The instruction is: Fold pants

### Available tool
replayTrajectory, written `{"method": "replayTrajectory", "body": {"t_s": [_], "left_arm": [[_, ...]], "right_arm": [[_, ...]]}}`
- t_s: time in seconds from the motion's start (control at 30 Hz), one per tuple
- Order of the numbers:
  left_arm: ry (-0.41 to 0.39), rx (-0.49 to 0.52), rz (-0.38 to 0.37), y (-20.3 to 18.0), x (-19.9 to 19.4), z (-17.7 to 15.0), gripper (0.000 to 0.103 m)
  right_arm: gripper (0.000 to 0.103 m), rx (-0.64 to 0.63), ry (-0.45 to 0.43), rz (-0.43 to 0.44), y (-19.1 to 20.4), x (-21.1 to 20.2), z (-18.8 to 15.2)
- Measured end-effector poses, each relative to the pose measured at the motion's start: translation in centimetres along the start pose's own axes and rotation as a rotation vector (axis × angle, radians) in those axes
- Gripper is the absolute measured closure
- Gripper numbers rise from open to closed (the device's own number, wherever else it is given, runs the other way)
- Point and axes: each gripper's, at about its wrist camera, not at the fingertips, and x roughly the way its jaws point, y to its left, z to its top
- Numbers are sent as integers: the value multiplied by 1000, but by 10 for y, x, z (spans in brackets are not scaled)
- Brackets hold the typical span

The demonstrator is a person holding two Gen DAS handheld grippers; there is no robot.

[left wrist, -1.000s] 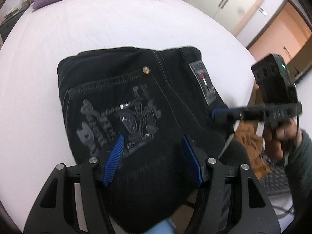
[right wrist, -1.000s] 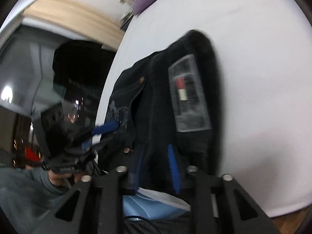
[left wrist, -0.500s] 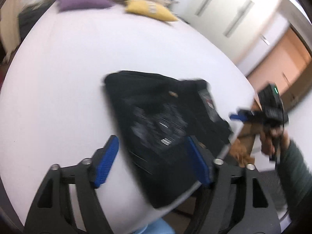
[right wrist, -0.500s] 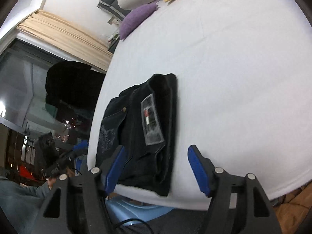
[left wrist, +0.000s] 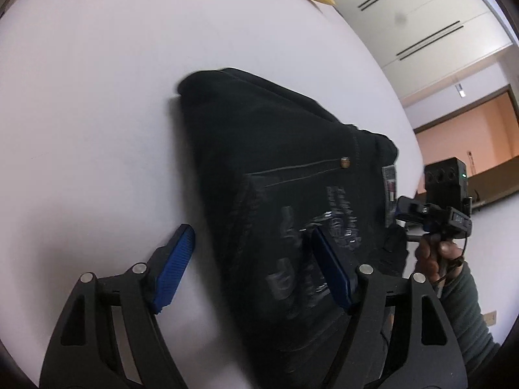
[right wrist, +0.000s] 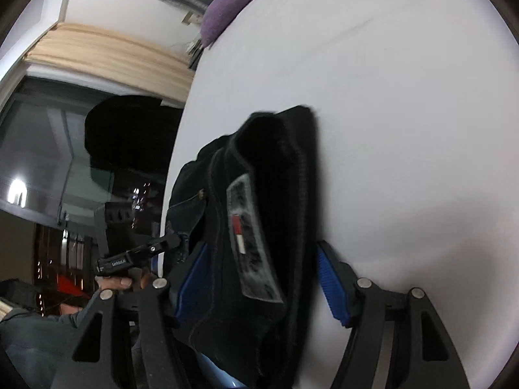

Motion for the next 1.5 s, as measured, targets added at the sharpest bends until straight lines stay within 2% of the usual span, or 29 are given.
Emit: {"method": "replayTrajectory", "body": {"t_s": [0.03, 0.1, 0.17, 0.23, 0.37, 0.47, 0.67, 0.83, 0.97, 1.13, 1.23, 1.33, 1.43, 1.5], "left_arm": [[23, 10, -11, -4, 5, 0, 36], [39, 28, 8, -12, 10, 0, 40], [42, 30, 15, -16, 12, 0, 47], [38, 9, 9, -12, 12, 5, 55], [19, -5, -16, -6, 3, 1, 73], [10, 11, -19, -9, -2, 3, 81], [-21, -11, -63, -1, -24, 7, 86], [-120, -10, -76, 9, -69, 26, 86], [-196, 20, -41, 30, -112, 67, 86], [-250, 56, 54, 63, -146, 132, 86], [-241, 47, 73, 92, -149, 166, 86], [-214, 21, 78, 125, -138, 188, 86], [-176, 2, 90, 159, -117, 200, 85], [-145, -2, 125, 170, -86, 196, 83]], "right_arm": [[34, -17, 10, -6, 4, 5, 0], [35, -43, 24, -16, 11, 13, 1], [44, -49, 26, -31, 13, 16, 1], [64, -44, 17, -62, 13, 15, 0], [75, -79, -5, -133, 27, 14, -3], [80, -143, -28, -176, 53, 11, -3], [81, -273, -36, -243, 105, 9, 8], [82, -345, -69, -222, 145, 11, 30], [82, -369, -94, -190, 167, 31, 73], [82, -369, -105, -148, 183, 75, 138], [82, -348, -87, -140, 180, 105, 176], [82, -285, -64, -134, 160, 136, 206], [82, -223, -25, -141, 134, 159, 222], [82, -182, 12, -165, 114, 178, 226]]}}
